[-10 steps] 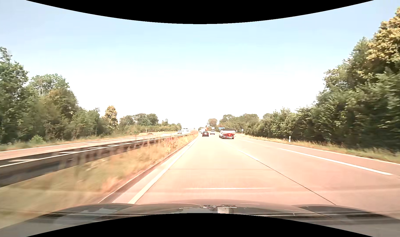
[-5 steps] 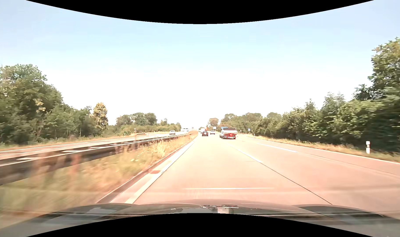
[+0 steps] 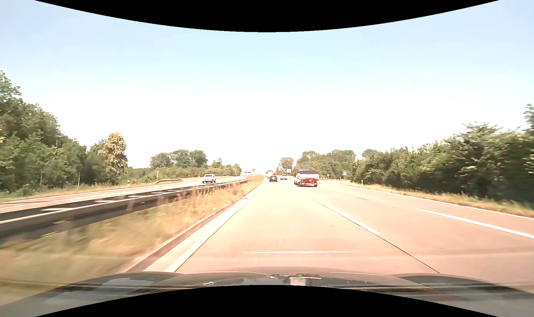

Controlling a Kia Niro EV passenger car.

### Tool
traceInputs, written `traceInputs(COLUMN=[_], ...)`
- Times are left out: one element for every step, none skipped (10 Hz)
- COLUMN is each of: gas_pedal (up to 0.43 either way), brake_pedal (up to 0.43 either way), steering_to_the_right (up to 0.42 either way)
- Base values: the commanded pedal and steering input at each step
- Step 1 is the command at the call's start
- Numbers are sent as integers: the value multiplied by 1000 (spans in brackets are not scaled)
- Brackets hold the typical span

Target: Follow the waypoints while adhering to traffic rules and regulations

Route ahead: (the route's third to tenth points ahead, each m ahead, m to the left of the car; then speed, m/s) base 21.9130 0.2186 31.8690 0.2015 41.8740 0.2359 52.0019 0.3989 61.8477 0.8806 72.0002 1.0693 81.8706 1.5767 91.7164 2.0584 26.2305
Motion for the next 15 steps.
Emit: traceInputs(gas_pedal=[240,240,240,240,240,248,248,248,248,248,248,248,248,248,248], brake_pedal=[0,0,0,0,0,0,0,0,0,0,0,0,0,0,0], steering_to_the_right=[-1,-1,-1,-1,-1,-2,-2,-1,-2,-1,-1,-2,-1,-2,-2])
